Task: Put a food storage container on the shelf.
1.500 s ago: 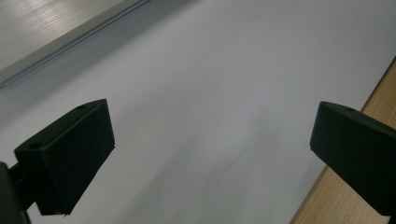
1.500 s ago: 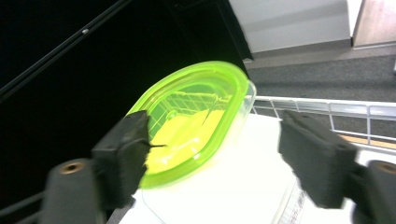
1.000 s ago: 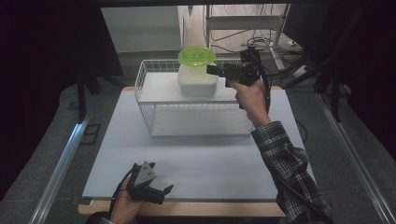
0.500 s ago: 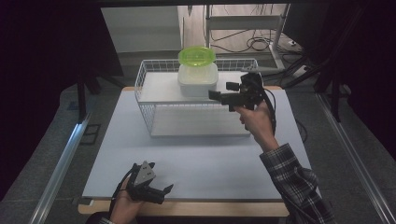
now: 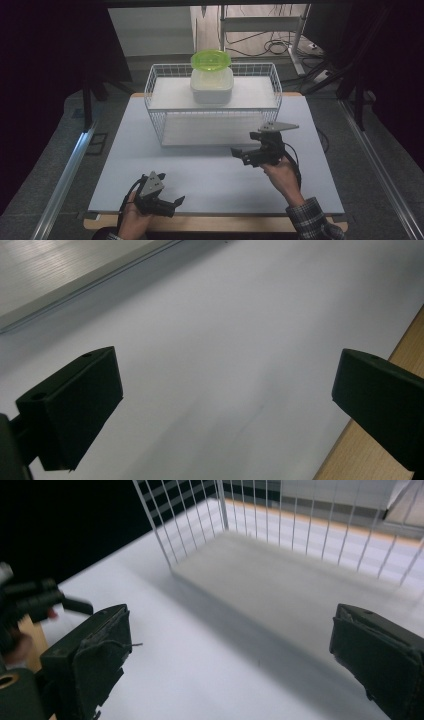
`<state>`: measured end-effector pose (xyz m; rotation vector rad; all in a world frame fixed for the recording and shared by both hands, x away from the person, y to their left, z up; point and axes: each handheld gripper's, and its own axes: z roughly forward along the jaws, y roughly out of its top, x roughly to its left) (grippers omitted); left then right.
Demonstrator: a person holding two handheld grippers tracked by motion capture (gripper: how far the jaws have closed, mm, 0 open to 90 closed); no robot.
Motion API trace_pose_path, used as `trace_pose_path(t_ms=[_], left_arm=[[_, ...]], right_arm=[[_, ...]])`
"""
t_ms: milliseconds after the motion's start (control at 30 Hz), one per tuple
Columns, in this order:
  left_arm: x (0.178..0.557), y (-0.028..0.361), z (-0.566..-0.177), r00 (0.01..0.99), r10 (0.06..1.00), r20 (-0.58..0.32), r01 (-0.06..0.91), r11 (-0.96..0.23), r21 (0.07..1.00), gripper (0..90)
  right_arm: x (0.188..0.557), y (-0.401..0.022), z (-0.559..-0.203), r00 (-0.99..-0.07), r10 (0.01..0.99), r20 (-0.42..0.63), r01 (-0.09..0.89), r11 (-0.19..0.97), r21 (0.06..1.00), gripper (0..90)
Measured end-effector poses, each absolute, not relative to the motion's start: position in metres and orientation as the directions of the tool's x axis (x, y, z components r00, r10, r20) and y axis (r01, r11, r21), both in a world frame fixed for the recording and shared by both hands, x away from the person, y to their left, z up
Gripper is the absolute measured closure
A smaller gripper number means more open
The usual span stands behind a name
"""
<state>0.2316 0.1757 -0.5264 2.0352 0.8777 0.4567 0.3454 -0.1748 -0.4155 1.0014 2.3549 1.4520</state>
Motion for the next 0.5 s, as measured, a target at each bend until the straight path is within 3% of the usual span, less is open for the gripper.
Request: trace_pose_path(t_ms=[267, 500], left_arm=[[0.232, 0.172, -0.530, 0.696, 0.718, 0.011, 0.434, -0.432, 0.790, 0.0], [0.234, 0.171, -0.532, 0.700, 0.714, 0.014, 0.445, -0.452, 0.773, 0.0]], right_arm=[[0.318, -0.193, -0.470, -0.740, 0.659, 0.135, 0.463, 0.354, 0.813, 3.6], [0.318, -0.199, -0.502, -0.720, 0.685, 0.113, 0.517, 0.420, 0.746, 3.8]])
